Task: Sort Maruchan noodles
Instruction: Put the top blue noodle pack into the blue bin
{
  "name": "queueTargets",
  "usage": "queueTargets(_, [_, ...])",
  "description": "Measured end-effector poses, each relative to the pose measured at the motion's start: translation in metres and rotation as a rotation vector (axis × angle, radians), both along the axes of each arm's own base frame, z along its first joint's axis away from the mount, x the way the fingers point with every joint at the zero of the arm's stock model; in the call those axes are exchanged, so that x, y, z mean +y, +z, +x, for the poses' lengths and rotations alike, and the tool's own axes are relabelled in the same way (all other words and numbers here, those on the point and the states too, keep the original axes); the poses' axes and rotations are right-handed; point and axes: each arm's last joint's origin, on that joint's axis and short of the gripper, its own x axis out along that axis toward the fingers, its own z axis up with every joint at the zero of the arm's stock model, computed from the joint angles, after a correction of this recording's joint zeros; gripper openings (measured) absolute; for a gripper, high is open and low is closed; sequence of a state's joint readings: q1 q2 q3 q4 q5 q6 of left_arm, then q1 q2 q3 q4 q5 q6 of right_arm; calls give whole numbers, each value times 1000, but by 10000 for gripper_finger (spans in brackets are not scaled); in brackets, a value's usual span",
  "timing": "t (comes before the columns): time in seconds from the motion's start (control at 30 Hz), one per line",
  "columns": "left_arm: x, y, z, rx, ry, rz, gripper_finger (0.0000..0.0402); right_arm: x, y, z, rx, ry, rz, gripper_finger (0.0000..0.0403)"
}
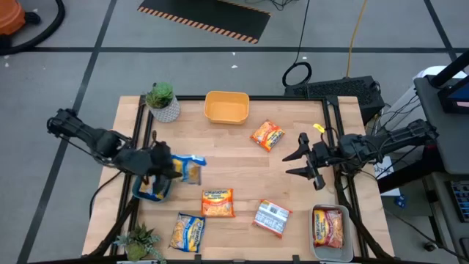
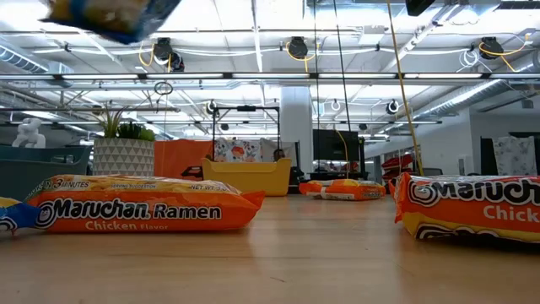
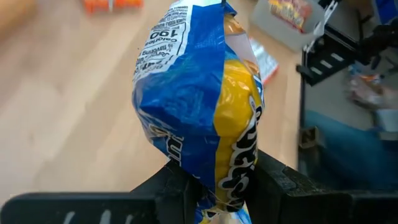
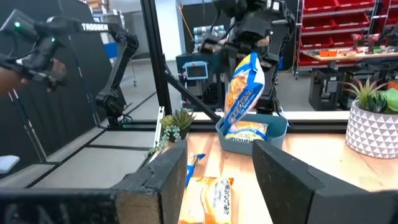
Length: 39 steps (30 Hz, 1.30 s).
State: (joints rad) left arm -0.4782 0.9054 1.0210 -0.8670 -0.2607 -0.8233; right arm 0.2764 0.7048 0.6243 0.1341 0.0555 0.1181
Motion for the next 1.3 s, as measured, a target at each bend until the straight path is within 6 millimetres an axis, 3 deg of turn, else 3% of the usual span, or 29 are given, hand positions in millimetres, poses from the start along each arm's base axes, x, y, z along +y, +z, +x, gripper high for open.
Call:
queueTargets(0.17, [7, -5, -20, 155, 52, -136, 106, 0, -3, 0, 33, 0, -9, 173])
queueTargets(0.43, [15, -19, -42, 459, 164, -184, 106, 0, -4, 0, 44, 1, 13, 173])
queueTargets(0.93, [17, -29, -44, 585, 308, -180, 106, 0, -4, 0, 50, 6, 32, 173])
queueTargets(1.3, [13, -61, -46, 761, 428, -296, 106, 0, -4, 0, 51, 6, 35, 173])
